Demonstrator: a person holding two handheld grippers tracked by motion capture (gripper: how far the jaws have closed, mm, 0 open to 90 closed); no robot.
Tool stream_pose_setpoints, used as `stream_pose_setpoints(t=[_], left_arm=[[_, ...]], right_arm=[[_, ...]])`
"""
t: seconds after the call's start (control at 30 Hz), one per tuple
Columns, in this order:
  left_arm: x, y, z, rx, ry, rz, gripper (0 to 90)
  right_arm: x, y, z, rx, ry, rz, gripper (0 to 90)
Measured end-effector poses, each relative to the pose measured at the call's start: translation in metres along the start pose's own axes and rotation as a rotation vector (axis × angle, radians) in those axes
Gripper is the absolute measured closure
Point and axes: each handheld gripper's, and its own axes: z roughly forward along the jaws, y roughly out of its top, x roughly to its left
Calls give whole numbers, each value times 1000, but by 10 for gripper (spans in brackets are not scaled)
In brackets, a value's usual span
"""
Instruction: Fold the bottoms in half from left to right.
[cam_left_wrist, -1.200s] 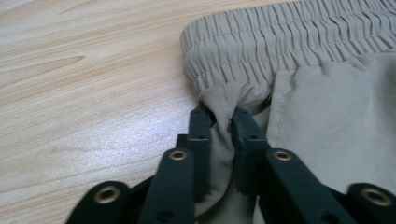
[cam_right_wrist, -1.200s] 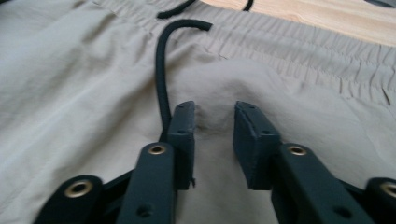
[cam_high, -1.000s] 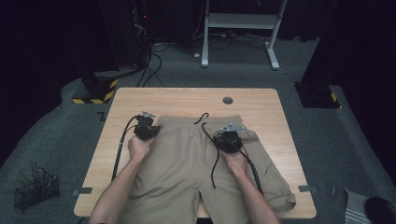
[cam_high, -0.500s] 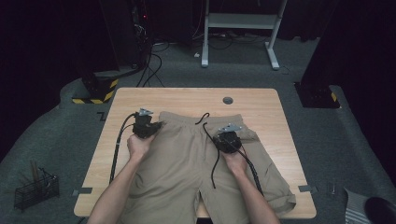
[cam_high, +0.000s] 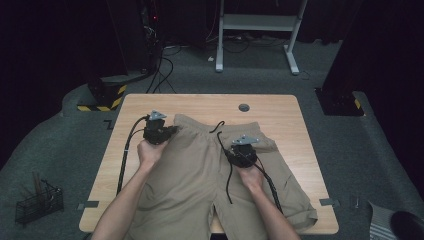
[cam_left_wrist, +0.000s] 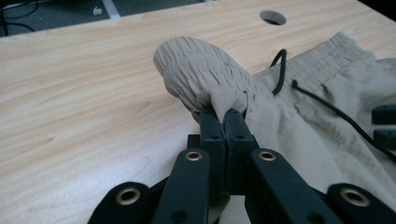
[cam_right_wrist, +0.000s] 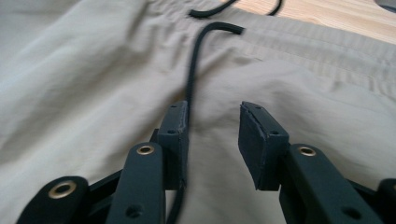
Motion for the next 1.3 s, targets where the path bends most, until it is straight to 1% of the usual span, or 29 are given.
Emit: stream_pose_setpoints(t=[0.07,0.1,0.13,0.17,0.23,0.3,0.37,0.43,0.47,0.5,0.63,0.73,0.77,0.8,0.83,0.87,0.9,0.93,0.97,1.03,1.07,1.1,1.23,1.3], left_arm=[[-1,2,0,-2,-5,3,886],[-2,4,0,-4,-8,3,886],[-3,6,0,-12,-18,-4,886],[-4,6,1,-12,-24,-10,886],[-6,9,1,-14,-29,-6,886],[-8,12,1,-16,-32,3,886],[-10,17,0,-23,-38,5,886],[-11,19,0,-32,-39,7,886],[-12,22,0,-35,-50,-1,886],[-13,24,0,-40,-50,-2,887],[-17,31,0,-47,-51,14,886],[-17,33,-2,-58,-54,7,887],[-17,34,-3,-57,-54,8,887],[-16,34,-3,-57,-55,5,887],[-15,34,-4,-56,-55,3,887],[-14,34,-4,-54,-58,0,887],[-13,33,-4,-52,-58,-2,887],[-13,33,-4,-52,-58,-2,886],[-13,32,-4,-52,-63,-6,887],[-14,32,-3,-54,-67,-10,887],[-14,32,-2,-55,-72,-12,887],[-15,32,-1,-58,-80,-17,887],[-16,33,-1,-57,-88,-18,887],[-17,34,-2,-57,-90,-13,887]], right_arm=[[4,0,1,4,11,-13,612],[4,0,1,4,11,-13,612],[8,0,5,13,18,-24,609],[8,0,5,13,18,-24,609],[10,-2,8,25,20,-31,607],[10,-3,14,47,15,-31,603],[12,0,16,47,4,-29,605],[14,0,17,49,-4,-34,605],[15,1,19,49,-14,-44,610],[17,3,21,51,-18,-40,611],[25,10,30,50,-33,-31,612],[32,15,36,47,-30,-39,611],[35,16,37,49,-25,-42,590],[35,16,37,49,-25,-42,590],[34,15,34,58,-15,-36,556],[34,15,34,58,-15,-36,556],[31,10,25,62,-7,-38,557],[31,10,25,62,-7,-38,557],[27,6,19,76,-9,-53,553],[26,4,17,81,-10,-53,553],[23,-2,12,72,-10,-56,553],[23,-2,12,70,-11,-58,552],[25,-1,15,60,-13,-61,549],[30,1,19,53,-14,-61,549]])
